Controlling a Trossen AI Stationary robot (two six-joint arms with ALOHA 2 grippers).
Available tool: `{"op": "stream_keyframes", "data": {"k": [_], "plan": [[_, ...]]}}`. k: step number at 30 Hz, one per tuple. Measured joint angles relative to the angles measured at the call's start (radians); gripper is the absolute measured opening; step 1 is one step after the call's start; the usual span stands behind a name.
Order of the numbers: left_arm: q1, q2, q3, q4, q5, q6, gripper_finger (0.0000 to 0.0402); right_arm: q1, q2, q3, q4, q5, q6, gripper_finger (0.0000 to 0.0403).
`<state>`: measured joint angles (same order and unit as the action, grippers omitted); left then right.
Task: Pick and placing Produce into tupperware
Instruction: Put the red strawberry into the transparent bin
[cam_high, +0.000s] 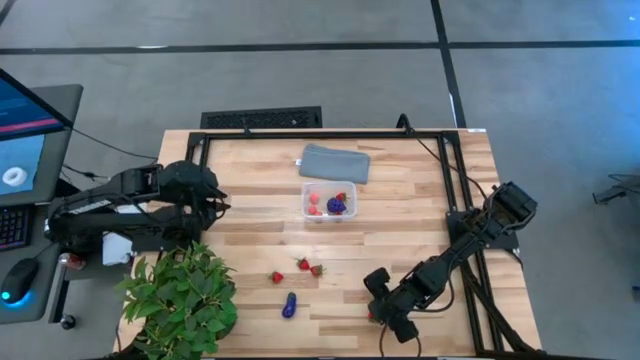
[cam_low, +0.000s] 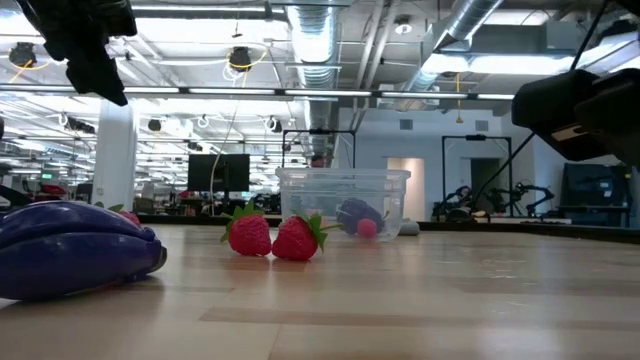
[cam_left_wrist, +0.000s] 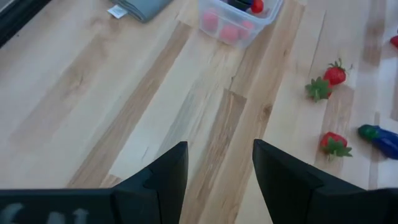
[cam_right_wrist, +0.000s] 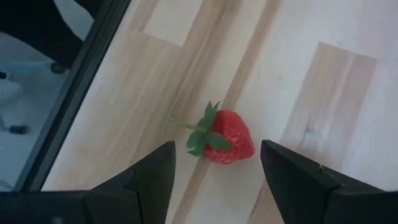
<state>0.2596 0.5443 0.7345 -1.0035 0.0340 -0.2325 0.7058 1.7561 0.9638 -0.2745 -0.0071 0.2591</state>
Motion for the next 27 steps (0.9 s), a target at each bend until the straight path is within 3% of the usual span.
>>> {"op": "stream_keyframes", "data": {"k": [17, 27], "plan": [[0.0, -0.004, 0.0, 0.0, -0.04, 0.011, 0.0171, -0.035, 0.0, -0.001, 0.014, -0.045, -0.075, 0.026], [0.0, -0.004, 0.0, -0.001, -0.041, 0.01, 0.0171, -0.027, 0.066, 0.014, 0.022, -0.085, -0.076, 0.026]]}}
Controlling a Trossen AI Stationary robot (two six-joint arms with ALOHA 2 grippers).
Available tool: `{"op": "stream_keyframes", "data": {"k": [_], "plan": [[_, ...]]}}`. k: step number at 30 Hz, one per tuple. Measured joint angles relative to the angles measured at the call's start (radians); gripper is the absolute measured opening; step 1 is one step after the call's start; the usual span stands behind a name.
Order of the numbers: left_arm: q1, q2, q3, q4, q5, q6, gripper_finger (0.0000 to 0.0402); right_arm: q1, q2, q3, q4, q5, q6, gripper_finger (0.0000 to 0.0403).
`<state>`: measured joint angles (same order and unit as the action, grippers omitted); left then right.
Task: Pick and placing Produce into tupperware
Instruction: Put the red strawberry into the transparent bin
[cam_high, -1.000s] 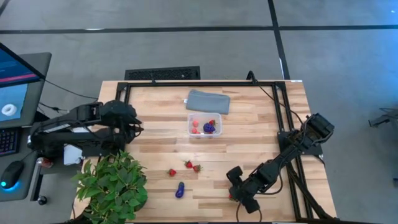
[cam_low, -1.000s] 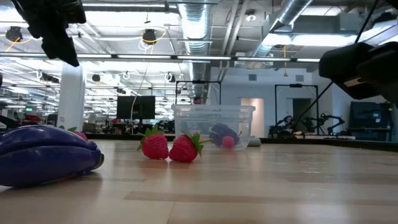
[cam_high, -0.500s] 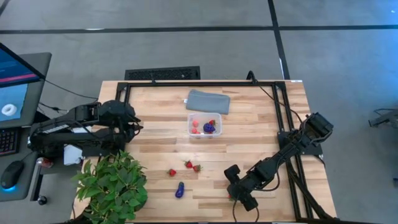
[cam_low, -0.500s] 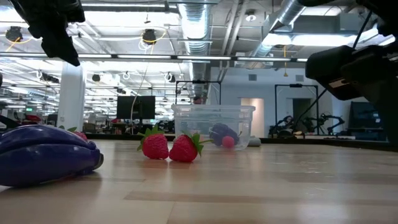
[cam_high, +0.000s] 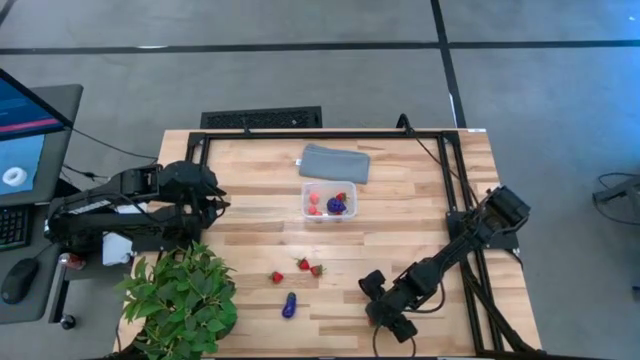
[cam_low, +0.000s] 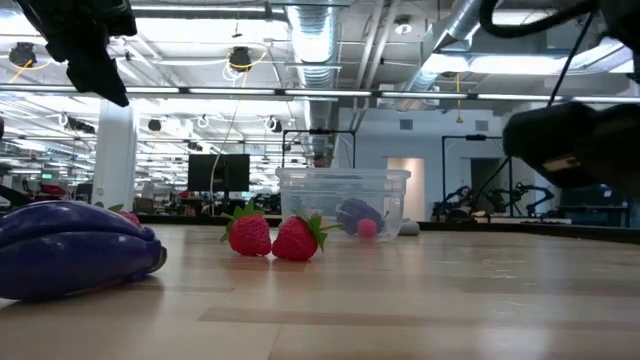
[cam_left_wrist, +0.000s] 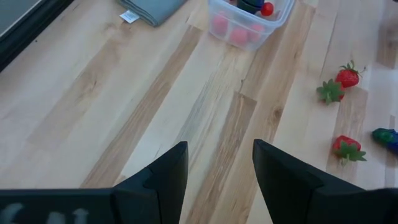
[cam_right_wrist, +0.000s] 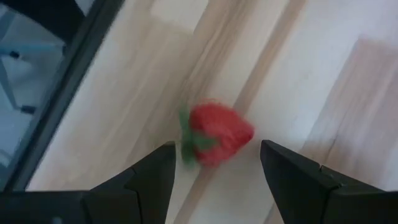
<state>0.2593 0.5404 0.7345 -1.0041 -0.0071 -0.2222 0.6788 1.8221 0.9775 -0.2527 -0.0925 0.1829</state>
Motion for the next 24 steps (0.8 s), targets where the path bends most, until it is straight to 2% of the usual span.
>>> {"op": "stream_keyframes", "data": {"k": [24], "plan": [[0.0, 0.0, 0.0, 0.008, -0.027, -0.001, 0.0171, -0.001, -0.001, 0.005, 0.047, 0.014, 0.001, 0.026]]}}
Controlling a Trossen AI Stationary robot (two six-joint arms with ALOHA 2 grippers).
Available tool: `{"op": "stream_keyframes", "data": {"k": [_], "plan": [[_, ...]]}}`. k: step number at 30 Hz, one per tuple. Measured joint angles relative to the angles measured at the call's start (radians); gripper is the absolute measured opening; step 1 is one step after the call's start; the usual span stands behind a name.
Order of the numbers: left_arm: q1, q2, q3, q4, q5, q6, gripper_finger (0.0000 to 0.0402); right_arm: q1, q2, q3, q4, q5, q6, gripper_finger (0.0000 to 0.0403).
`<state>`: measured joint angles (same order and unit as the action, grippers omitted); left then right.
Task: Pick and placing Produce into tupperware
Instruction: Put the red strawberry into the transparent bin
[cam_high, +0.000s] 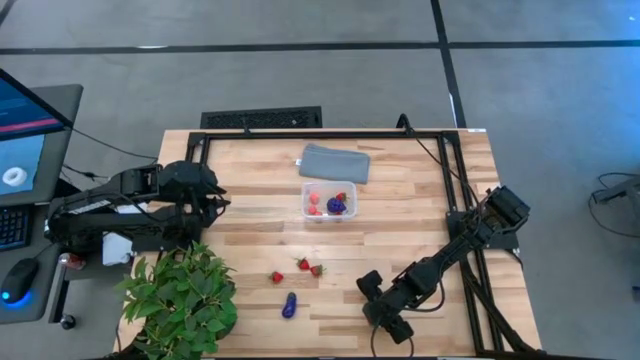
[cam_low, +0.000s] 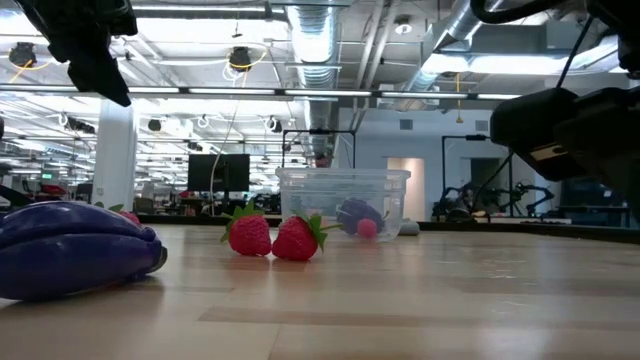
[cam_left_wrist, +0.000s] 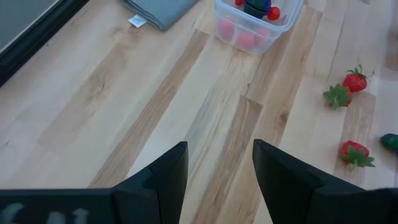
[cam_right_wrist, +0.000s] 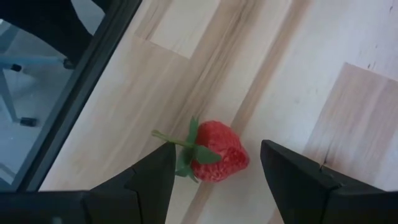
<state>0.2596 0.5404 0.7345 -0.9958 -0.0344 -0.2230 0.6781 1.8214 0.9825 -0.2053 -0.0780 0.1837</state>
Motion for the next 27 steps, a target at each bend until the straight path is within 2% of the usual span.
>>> {"op": "stream_keyframes", "data": {"k": [18, 27], "plan": [[0.0, 0.0, 0.0, 0.0, 0.0, 0.0, 0.0171, -0.004, 0.001, 0.0, 0.001, -0.002, 0.019, 0.026], [0.0, 0.0, 0.0, 0.0, 0.01, 0.0, 0.0171, -0.015, 0.041, 0.002, 0.028, -0.025, 0.062, 0.026]]}}
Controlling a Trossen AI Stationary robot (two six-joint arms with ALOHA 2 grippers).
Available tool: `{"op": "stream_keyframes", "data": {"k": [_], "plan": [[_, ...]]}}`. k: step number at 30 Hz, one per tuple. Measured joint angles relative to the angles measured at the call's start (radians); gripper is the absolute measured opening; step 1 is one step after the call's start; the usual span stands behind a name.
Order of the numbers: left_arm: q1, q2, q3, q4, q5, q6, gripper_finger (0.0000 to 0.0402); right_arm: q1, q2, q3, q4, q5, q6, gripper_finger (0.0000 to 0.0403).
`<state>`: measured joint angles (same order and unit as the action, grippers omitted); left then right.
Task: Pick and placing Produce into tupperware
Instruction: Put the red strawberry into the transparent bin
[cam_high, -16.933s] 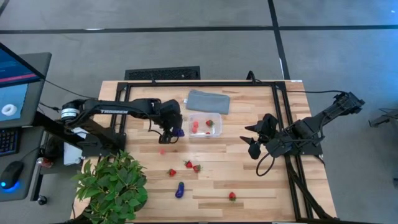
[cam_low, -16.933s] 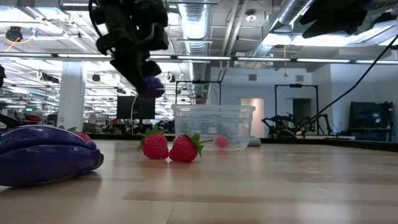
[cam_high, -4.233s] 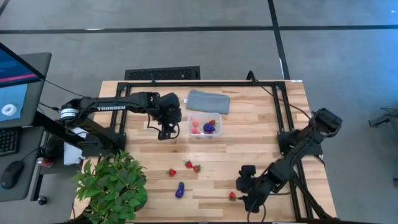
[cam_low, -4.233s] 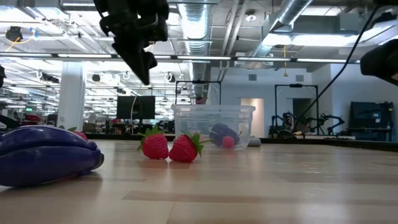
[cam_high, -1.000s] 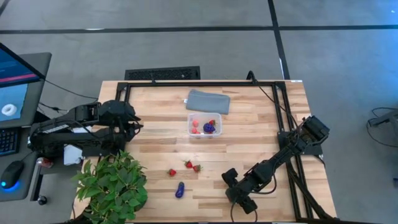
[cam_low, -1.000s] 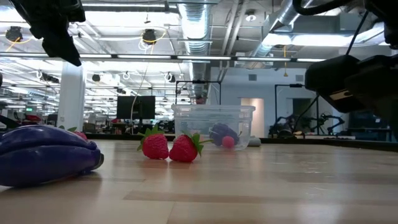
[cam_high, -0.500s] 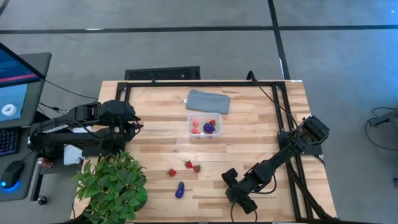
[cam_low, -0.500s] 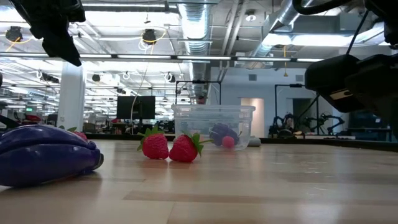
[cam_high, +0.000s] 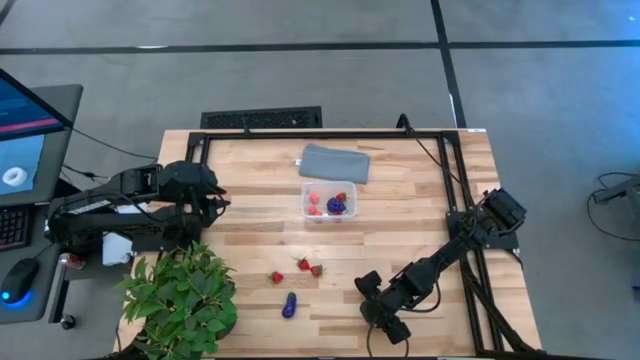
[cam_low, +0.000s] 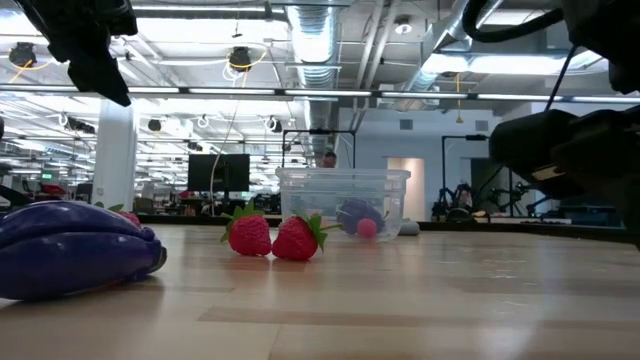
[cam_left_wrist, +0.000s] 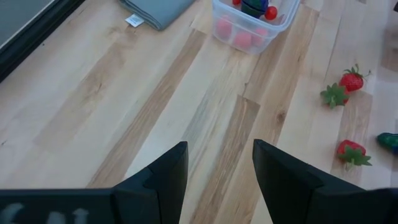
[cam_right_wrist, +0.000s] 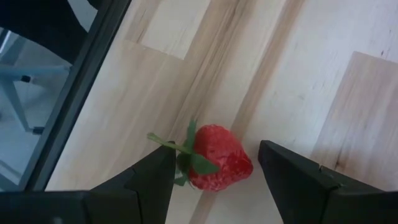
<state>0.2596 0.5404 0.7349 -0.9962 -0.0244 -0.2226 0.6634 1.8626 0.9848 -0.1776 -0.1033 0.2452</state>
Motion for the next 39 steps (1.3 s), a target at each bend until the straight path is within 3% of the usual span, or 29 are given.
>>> {"op": "stream_keyframes", "data": {"k": [5, 14, 23, 32, 39], "plan": [[0.0, 0.0, 0.0, 0.0, 0.0, 0.002, 0.0171, -0.005, 0.001, 0.0, -0.004, -0.001, 0.001, 0.0248], [0.0, 0.0, 0.0, 0.0, -0.001, 0.003, 0.0171, -0.007, 0.002, 0.0, -0.005, -0.011, 0.036, 0.018], [0.0, 0.0, 0.0, 0.0, -0.009, 0.006, 0.0171, -0.006, 0.004, 0.0, -0.005, -0.012, 0.036, 0.0216], [0.0, 0.0, 0.0, 0.0, -0.009, 0.005, 0.0171, -0.006, 0.004, 0.0, -0.006, -0.012, 0.054, 0.0191], [0.0, 0.0, 0.0, 0.0, -0.009, 0.005, 0.0171, -0.006, 0.005, -0.001, -0.006, -0.012, 0.074, 0.021]]}}
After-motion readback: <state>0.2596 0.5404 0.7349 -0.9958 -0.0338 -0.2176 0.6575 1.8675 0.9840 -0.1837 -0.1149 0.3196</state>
